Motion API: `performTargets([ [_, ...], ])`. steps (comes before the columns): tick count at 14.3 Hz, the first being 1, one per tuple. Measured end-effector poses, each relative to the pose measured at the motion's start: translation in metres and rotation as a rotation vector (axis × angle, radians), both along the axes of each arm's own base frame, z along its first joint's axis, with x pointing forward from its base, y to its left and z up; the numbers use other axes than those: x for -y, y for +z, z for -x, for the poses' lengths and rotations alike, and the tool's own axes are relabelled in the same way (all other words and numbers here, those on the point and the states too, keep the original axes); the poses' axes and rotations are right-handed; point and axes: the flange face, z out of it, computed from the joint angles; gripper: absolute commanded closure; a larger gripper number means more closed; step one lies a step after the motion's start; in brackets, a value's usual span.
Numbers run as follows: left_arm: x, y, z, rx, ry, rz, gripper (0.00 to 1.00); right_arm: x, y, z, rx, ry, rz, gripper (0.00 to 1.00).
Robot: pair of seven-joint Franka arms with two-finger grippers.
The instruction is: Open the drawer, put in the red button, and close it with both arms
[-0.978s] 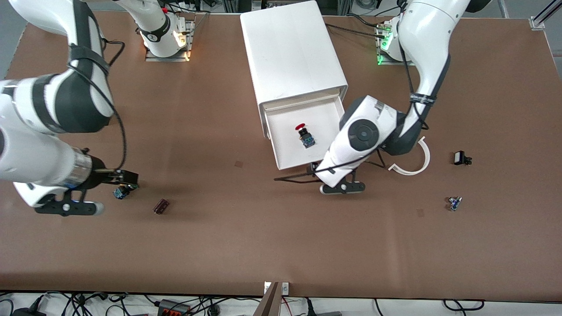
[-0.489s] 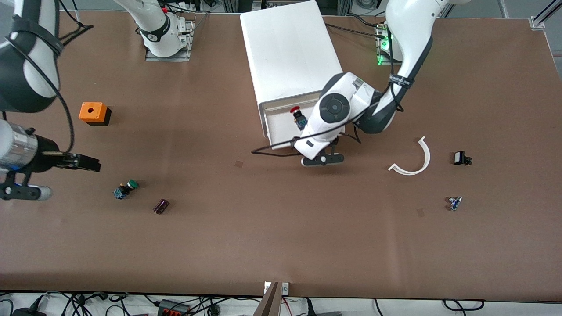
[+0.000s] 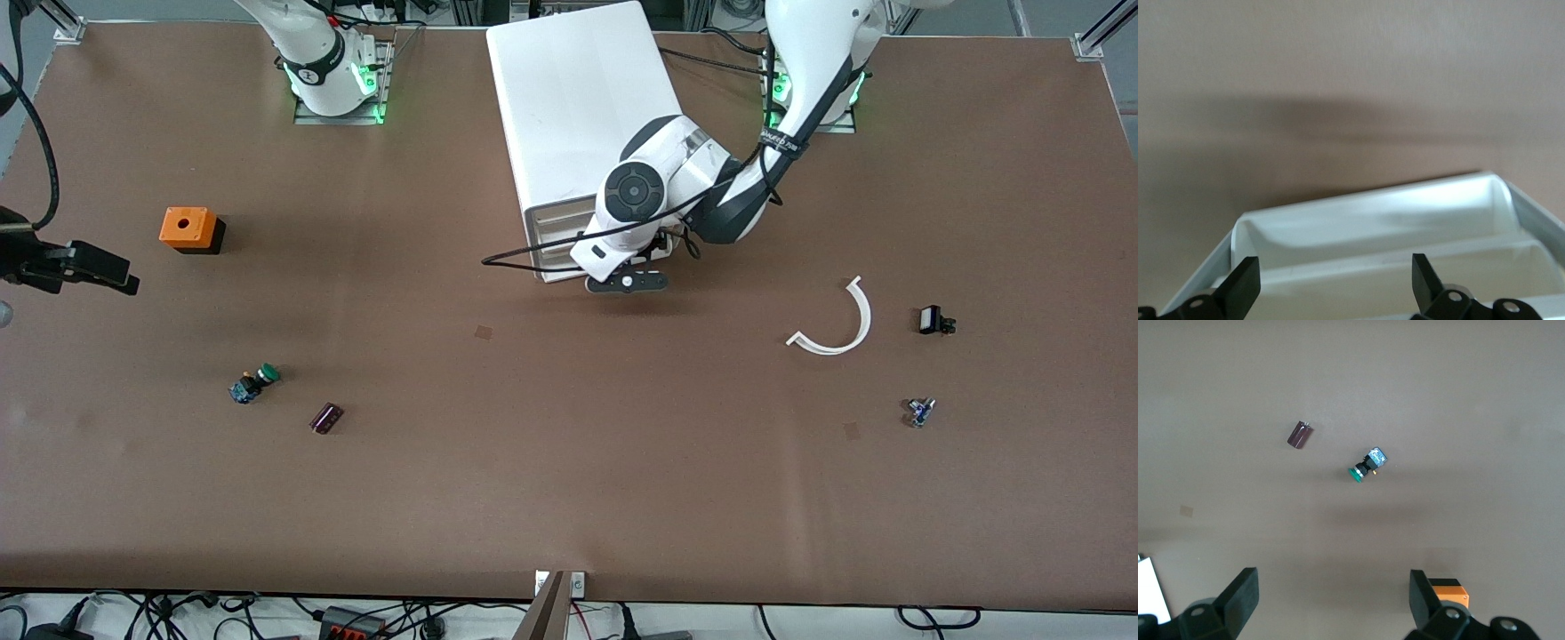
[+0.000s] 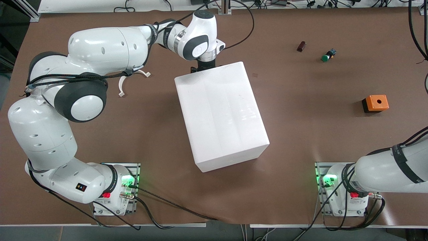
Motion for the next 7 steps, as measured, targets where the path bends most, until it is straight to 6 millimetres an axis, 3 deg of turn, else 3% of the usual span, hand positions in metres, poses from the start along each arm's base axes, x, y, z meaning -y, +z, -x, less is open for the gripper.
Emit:
performTargets([
  [2, 0.003, 0.000, 0.006, -0.024, -0.004, -0.002, 0.00, 0.003, 0.000, 0.002, -0.003, 0.002, 0.014, 0.00],
  [7, -0.002, 0.003, -0.001, -0.035, 0.013, 0.011, 0.00, 0.011, -0.002, 0.002, -0.009, -0.001, 0.033, 0.00],
])
